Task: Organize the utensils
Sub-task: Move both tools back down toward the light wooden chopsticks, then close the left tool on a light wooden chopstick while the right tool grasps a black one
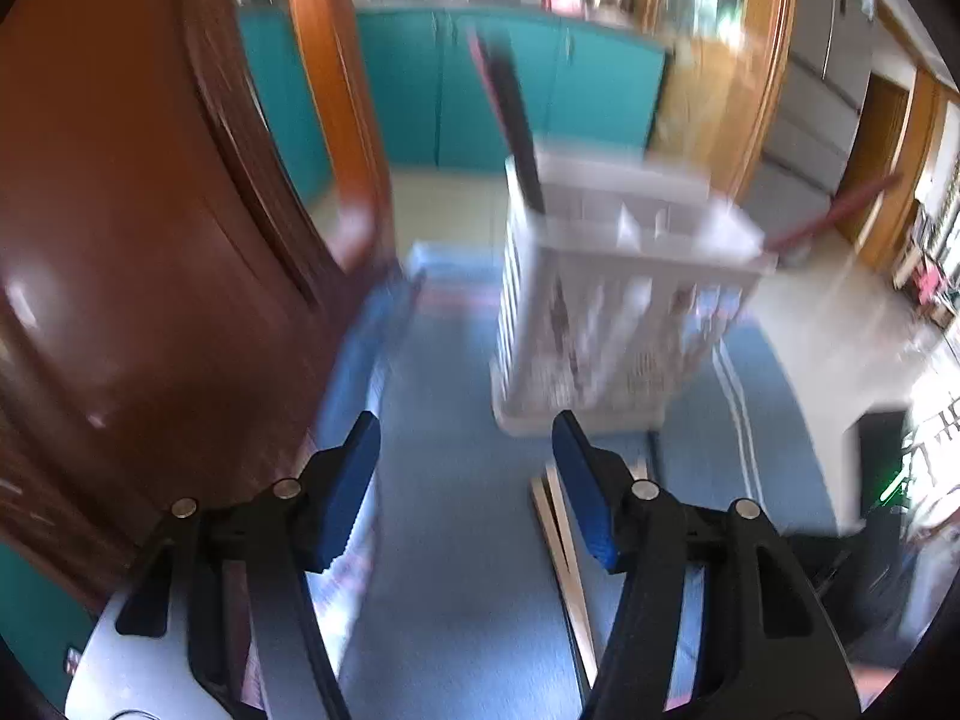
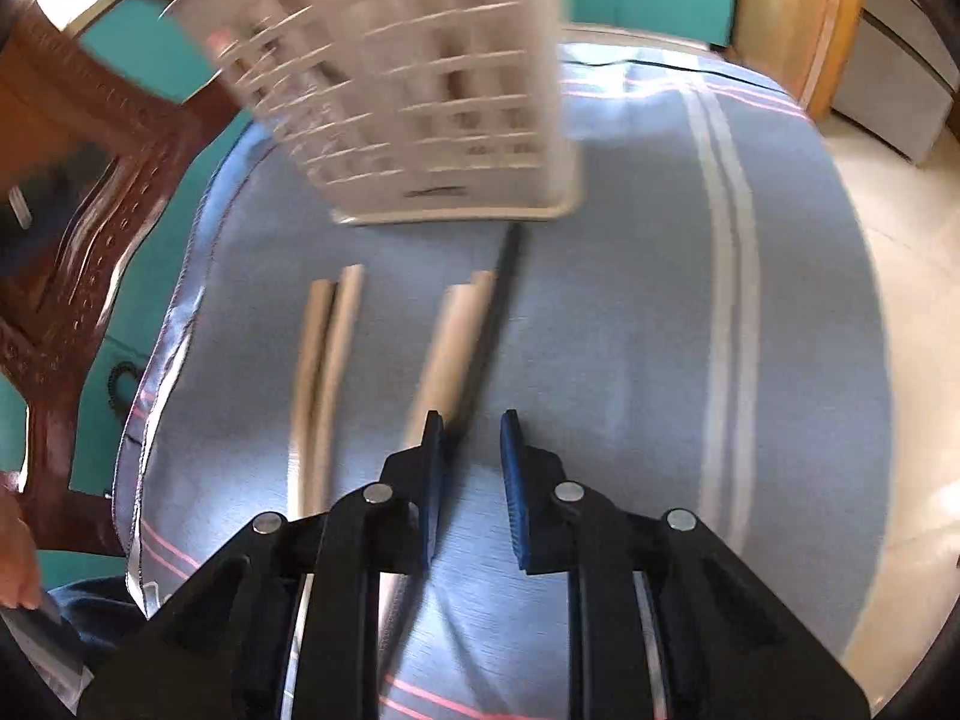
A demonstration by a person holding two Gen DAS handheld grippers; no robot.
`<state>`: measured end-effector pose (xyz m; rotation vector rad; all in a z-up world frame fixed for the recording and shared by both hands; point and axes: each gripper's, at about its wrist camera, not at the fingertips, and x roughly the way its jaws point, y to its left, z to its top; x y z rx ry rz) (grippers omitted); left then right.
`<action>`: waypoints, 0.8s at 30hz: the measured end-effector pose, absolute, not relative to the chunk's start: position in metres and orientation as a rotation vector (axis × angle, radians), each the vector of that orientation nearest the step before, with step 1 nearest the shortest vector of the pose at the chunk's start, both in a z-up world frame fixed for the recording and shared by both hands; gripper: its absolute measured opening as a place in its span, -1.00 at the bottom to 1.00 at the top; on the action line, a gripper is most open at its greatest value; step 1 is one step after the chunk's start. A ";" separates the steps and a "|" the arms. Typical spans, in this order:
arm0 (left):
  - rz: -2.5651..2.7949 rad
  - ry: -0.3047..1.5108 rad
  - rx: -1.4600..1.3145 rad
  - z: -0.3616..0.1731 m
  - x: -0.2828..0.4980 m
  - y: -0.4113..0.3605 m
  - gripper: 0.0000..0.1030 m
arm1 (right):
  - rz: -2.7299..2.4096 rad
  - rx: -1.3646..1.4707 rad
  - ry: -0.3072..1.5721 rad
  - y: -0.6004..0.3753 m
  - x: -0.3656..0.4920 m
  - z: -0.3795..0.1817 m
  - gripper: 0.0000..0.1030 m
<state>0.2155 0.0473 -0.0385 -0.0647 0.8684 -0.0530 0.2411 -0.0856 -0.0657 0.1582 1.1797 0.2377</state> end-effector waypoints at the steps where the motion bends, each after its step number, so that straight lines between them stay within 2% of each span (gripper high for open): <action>1: -0.073 0.919 -0.073 -0.048 0.219 0.045 0.17 | 0.225 0.190 1.167 -0.094 0.242 -0.065 -0.62; 6: -0.132 1.100 -0.077 -0.094 0.231 0.027 0.09 | 0.161 0.312 1.120 -0.133 0.248 -0.057 -0.61; 8: -0.143 1.129 -0.076 -0.105 0.234 0.021 -0.03 | 0.149 0.311 1.118 -0.133 0.249 -0.059 -0.61; 10: -0.167 1.153 -0.082 -0.113 0.235 0.016 -0.49 | 0.155 0.296 1.128 -0.127 0.250 -0.063 -0.61; 13: -0.207 1.157 -0.109 -0.117 0.236 0.014 -0.76 | 0.157 0.275 1.137 -0.118 0.249 -0.066 -0.60; 24: -0.141 1.138 -0.083 -0.104 0.230 0.033 -0.85 | 0.209 0.296 1.085 -0.112 0.261 -0.068 -0.59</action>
